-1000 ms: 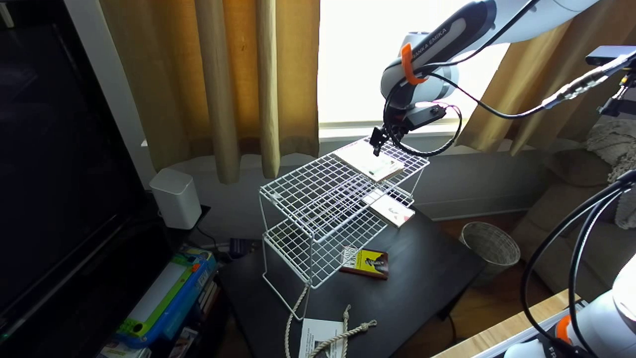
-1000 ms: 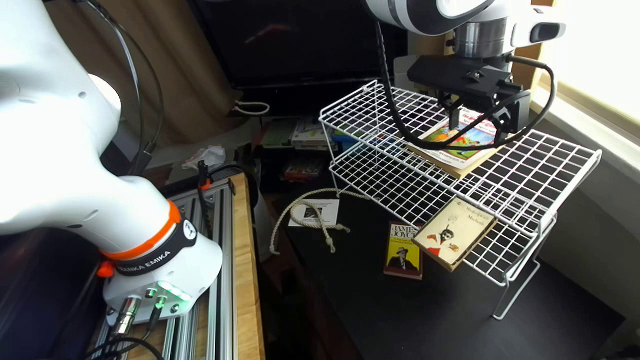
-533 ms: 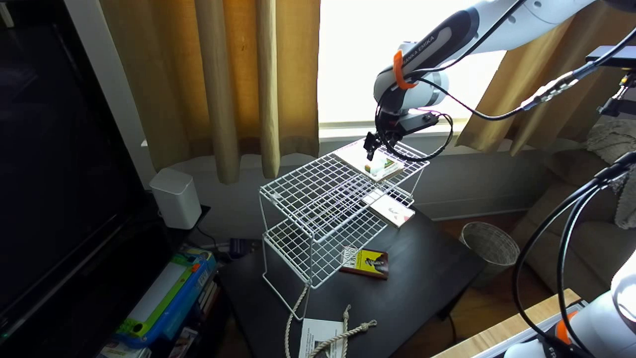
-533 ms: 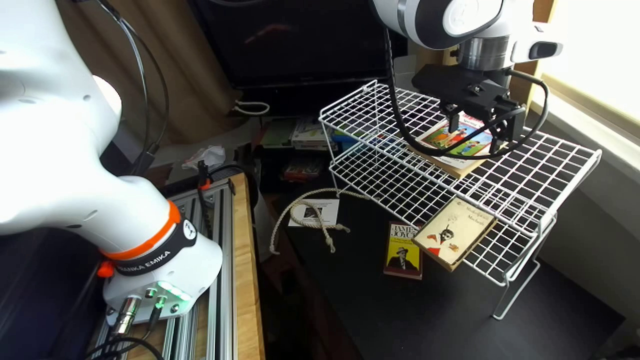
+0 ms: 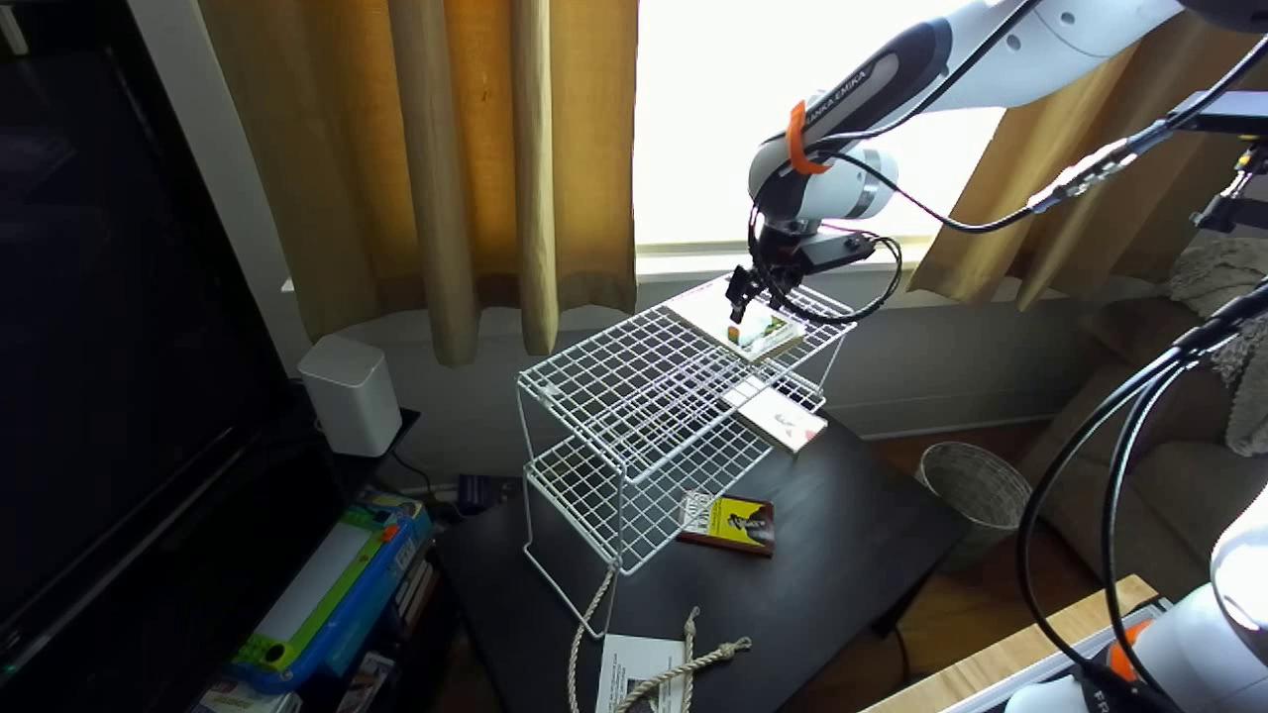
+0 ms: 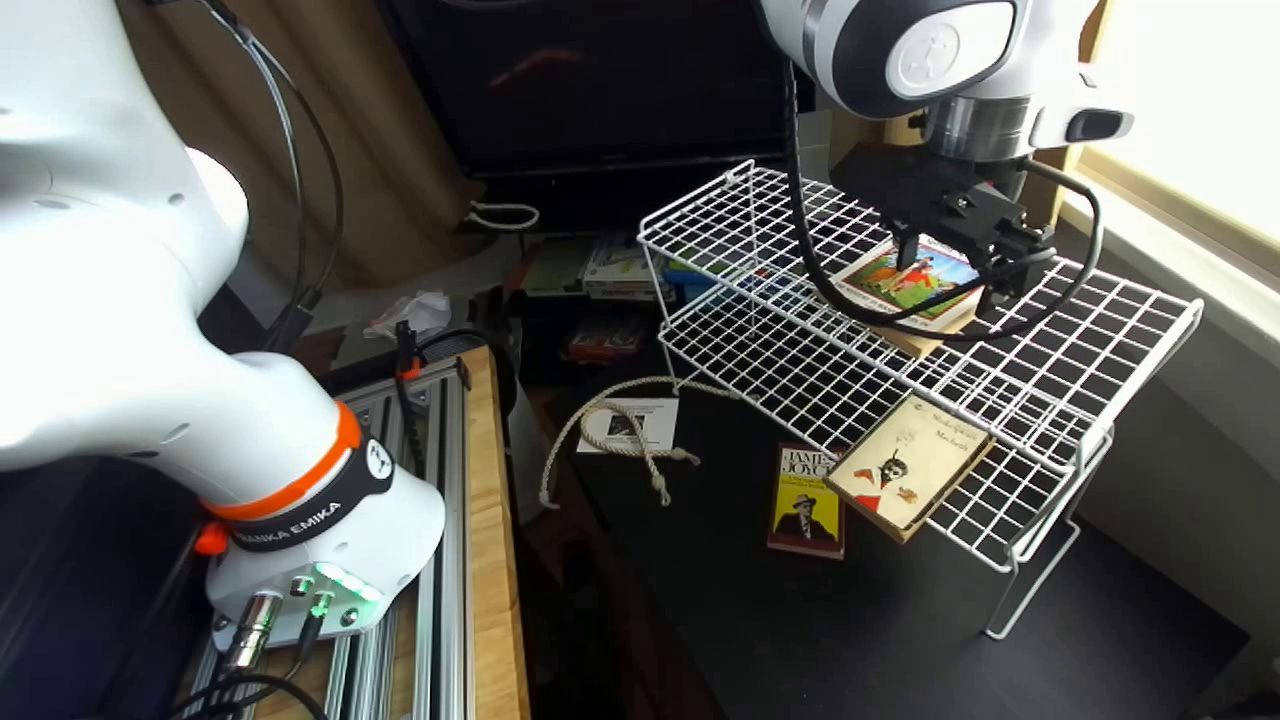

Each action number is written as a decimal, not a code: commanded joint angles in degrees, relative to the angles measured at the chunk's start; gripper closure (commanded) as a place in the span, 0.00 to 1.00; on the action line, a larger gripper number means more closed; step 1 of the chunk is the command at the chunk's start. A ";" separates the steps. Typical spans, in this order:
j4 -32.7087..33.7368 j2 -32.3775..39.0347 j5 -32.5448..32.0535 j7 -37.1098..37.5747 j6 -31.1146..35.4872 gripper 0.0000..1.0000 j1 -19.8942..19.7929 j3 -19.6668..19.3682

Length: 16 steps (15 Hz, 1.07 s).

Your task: Move the book on the top rack to the left, remove the book on the bottom rack and put it on the right side of the book on the top rack

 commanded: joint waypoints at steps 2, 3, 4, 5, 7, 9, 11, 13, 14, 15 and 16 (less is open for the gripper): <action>0.35 1.28 4.12 -5.41 1.51 0.00 -2.51 2.65; 0.53 1.53 4.59 -6.26 1.53 0.00 -2.71 3.02; 0.93 1.95 4.82 -6.80 1.47 0.00 -2.74 3.36; 1.12 2.15 5.14 -7.47 1.40 0.00 -2.89 3.72; 1.88 2.66 5.27 -8.98 0.64 0.00 -3.00 4.40; 2.61 3.35 4.96 -10.64 -0.11 0.00 -2.94 5.17; 3.16 3.86 4.99 -11.72 -0.98 0.00 -2.87 5.97; 3.86 3.92 5.38 -12.26 -3.12 0.00 -2.90 6.69; 4.17 3.79 4.78 -11.88 -4.72 0.00 -2.41 6.48; 4.37 3.58 4.73 -11.71 -6.21 0.00 -2.17 6.51; 4.68 3.44 4.45 -10.98 -7.81 0.00 -1.73 6.32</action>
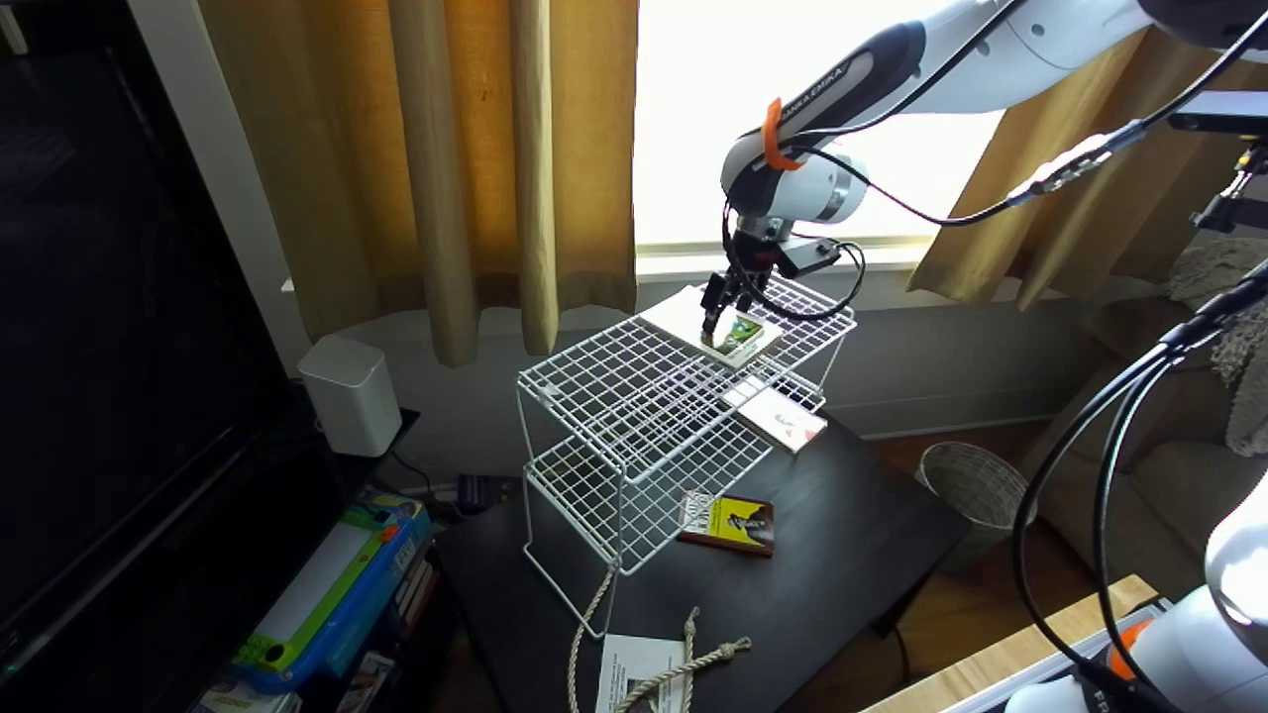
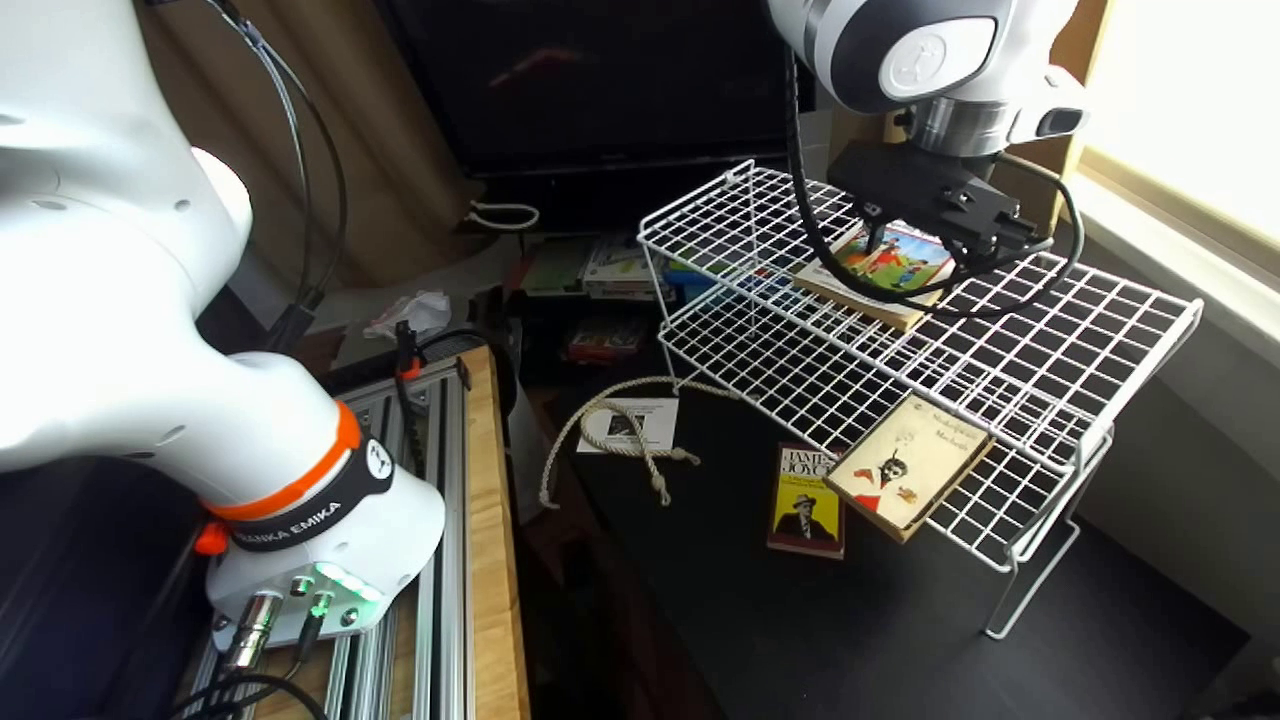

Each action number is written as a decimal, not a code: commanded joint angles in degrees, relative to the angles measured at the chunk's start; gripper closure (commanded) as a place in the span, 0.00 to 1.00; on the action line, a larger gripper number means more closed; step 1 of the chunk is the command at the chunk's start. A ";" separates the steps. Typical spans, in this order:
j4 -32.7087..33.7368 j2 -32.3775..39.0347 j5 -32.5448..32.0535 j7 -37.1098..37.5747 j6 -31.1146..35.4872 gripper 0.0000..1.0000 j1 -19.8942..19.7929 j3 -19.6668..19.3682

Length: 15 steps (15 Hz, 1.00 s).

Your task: Move the book on the top rack to the left, remove the book on the bottom rack and put it on the right side of the book on the top rack

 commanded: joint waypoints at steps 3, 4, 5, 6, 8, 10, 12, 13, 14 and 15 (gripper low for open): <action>2.02 -0.07 -0.53 1.44 -8.63 0.00 1.70 -0.40; 2.09 -0.17 -0.34 1.35 -9.13 0.00 1.82 -0.34; 2.07 -0.24 -0.36 1.05 -9.24 0.00 1.97 -0.34; 2.10 -0.22 -0.88 1.37 -9.28 0.00 2.33 -0.64; 1.91 -0.32 -1.38 1.16 -9.07 0.00 2.63 -0.80; 1.14 -1.19 -2.47 0.70 -8.72 0.00 2.84 -1.19; -0.25 -2.94 -4.31 0.67 -8.78 0.00 3.03 -1.90; -0.92 -3.73 -5.19 0.95 -8.67 0.00 3.08 -2.24; -1.98 -4.81 -5.72 0.99 -8.42 0.00 2.98 -2.46; -3.20 -5.99 -5.91 0.71 -8.14 0.00 2.73 -2.56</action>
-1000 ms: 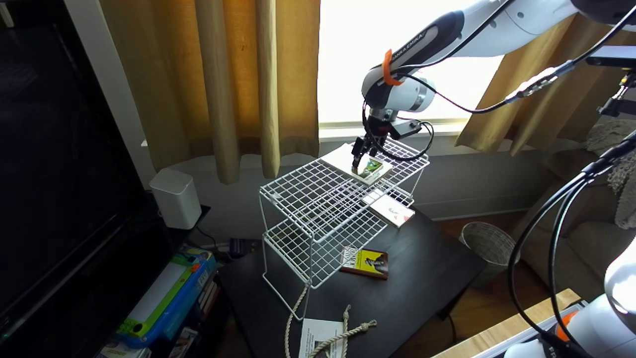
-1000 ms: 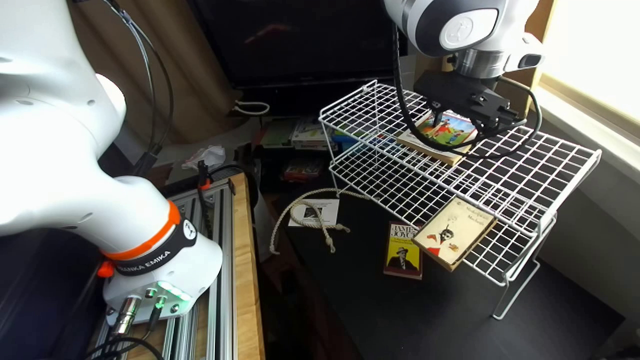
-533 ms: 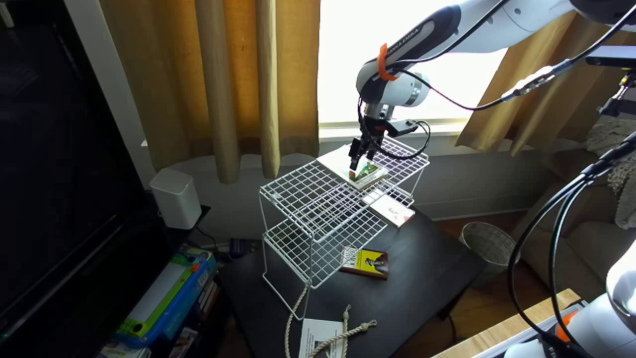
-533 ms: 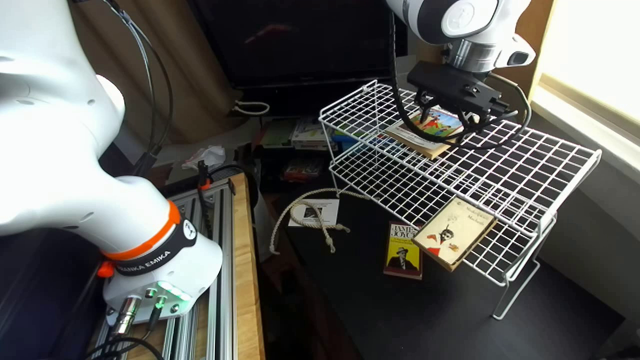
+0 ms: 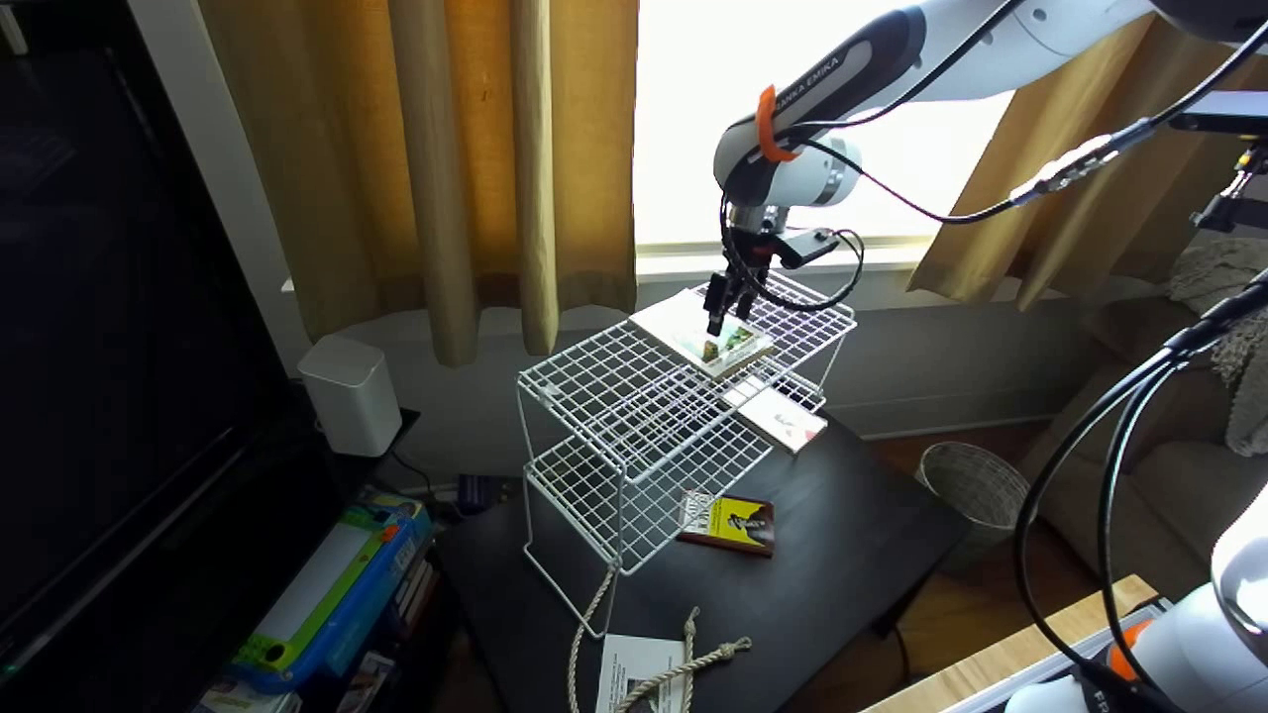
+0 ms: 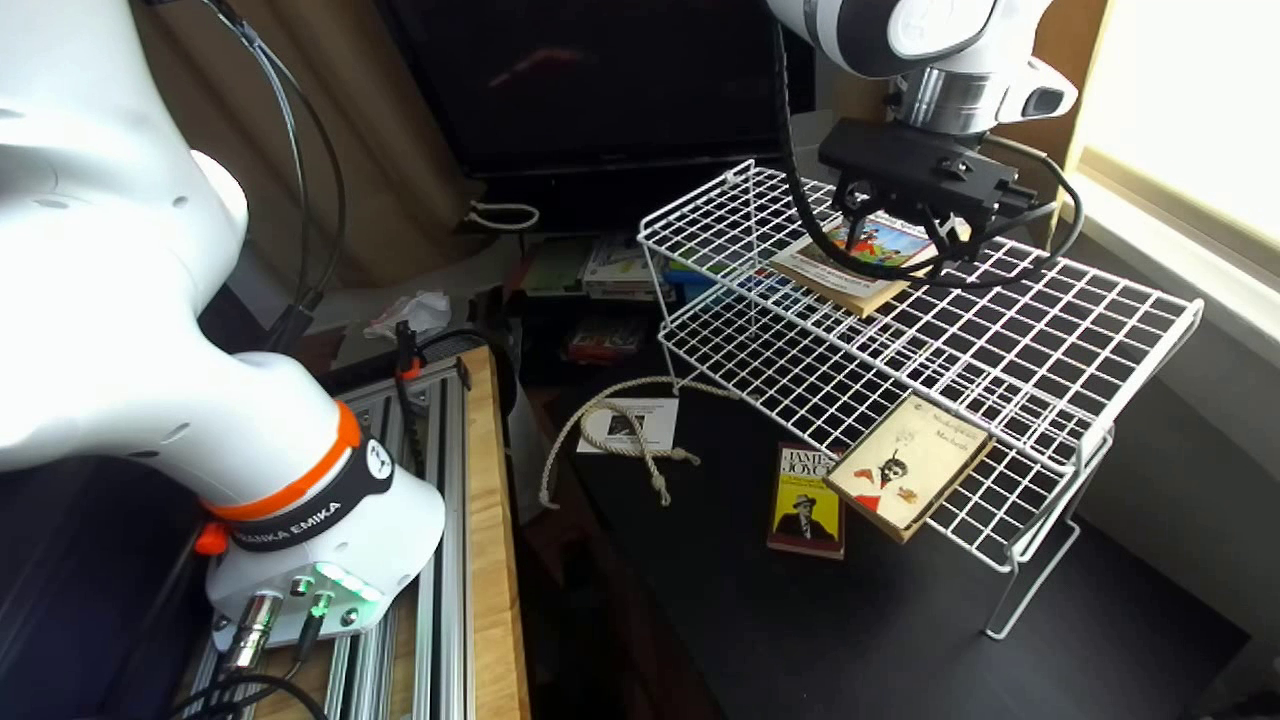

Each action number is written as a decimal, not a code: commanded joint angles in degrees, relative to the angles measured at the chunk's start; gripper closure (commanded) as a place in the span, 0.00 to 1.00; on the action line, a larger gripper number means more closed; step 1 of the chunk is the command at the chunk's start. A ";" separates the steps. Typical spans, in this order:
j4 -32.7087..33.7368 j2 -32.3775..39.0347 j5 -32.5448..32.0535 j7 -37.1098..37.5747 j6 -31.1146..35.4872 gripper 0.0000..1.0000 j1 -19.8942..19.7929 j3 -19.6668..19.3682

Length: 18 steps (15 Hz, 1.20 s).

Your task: Move the book on the top rack to the left, remove the book on the bottom rack and put it on the right side of the book on the top rack

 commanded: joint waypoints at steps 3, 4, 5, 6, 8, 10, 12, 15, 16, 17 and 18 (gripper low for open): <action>-9.68 -9.20 -1.10 0.00 0.93 0.00 -0.14 -1.76; -12.20 -11.44 -0.78 -0.01 1.53 0.00 -0.32 -2.08; -14.52 -13.61 -0.73 0.35 1.96 0.00 -0.41 -2.59; -16.84 -15.76 -1.02 0.94 2.35 0.00 -0.37 -3.28; -22.33 -20.54 -1.25 3.03 4.81 0.00 -0.41 -5.08; -27.29 -24.47 -0.84 6.83 8.45 0.00 -0.64 -7.30; -31.45 -27.08 -2.06 10.94 11.36 0.00 -0.54 -9.38; -29.39 -25.24 -1.38 9.97 10.56 0.00 0.18 -10.65; -30.30 -25.73 -1.43 10.08 10.88 0.00 0.18 -10.98; -30.20 -25.70 -1.43 10.07 10.88 0.00 0.19 -11.01; -29.88 -25.60 -1.43 10.06 10.88 0.00 0.28 -10.97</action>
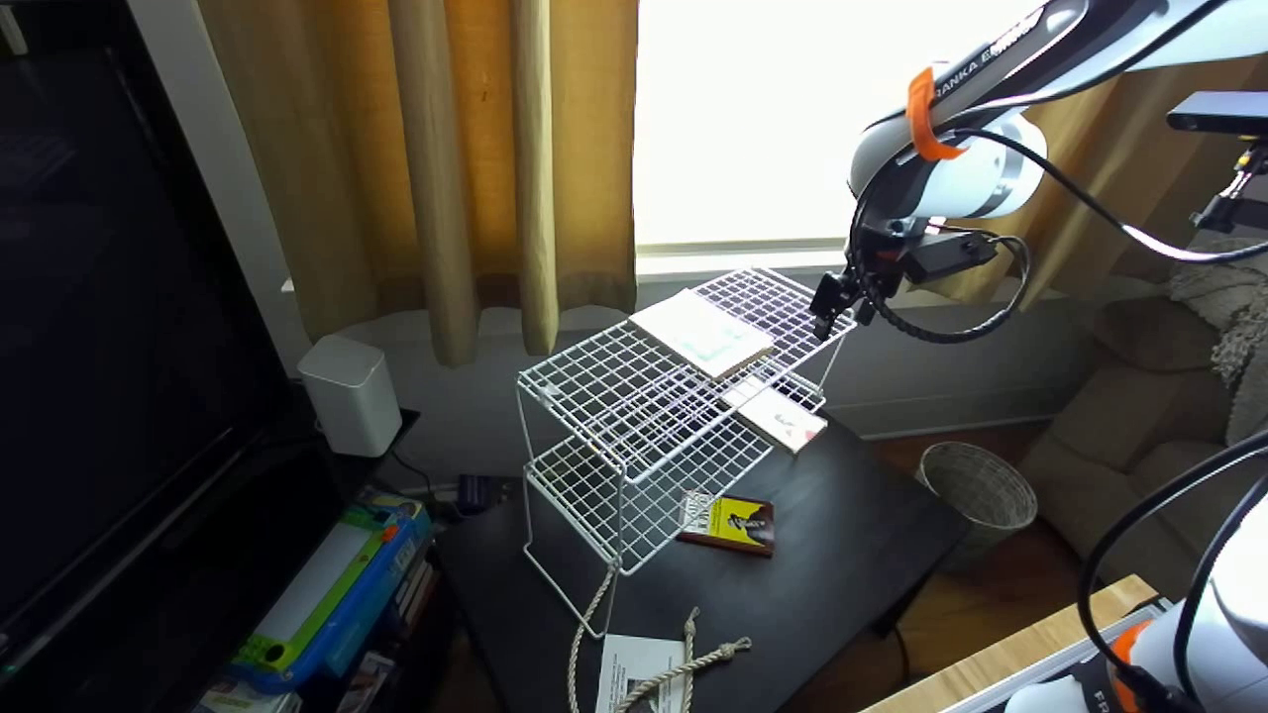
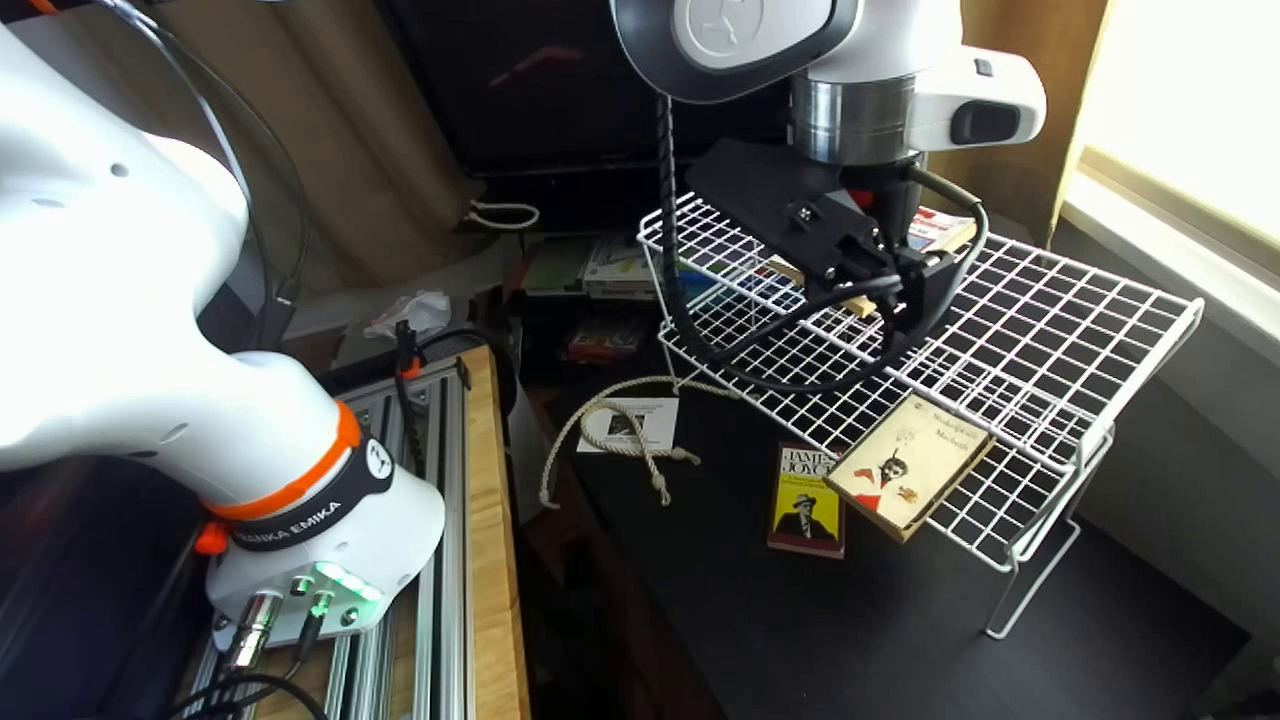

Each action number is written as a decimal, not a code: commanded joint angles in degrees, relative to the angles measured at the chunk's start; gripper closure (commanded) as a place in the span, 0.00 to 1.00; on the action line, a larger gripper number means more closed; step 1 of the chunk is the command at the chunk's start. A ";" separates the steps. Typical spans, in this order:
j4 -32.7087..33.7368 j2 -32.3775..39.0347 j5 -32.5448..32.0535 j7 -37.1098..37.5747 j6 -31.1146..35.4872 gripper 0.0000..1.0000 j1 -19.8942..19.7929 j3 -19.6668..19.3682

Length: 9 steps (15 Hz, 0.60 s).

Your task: Move the book on the top rack to the left, remove the book on the bottom rack and put it on the right side of the book on the top rack

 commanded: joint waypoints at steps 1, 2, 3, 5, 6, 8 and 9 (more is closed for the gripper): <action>0.39 0.12 -0.05 0.09 -0.16 0.00 0.95 -0.79; 0.60 0.25 -0.05 0.09 -0.16 0.00 1.01 -0.76; 0.64 0.28 -0.05 0.09 -0.16 0.00 1.02 -0.76; 0.71 0.37 -0.05 0.09 -0.16 0.00 1.02 -0.75; 0.72 0.37 -0.05 0.09 -0.16 0.00 1.02 -0.75; 0.76 0.40 -0.05 0.09 -0.16 0.00 1.01 -0.75; 0.76 0.41 -0.05 0.09 -0.16 0.00 1.01 -0.75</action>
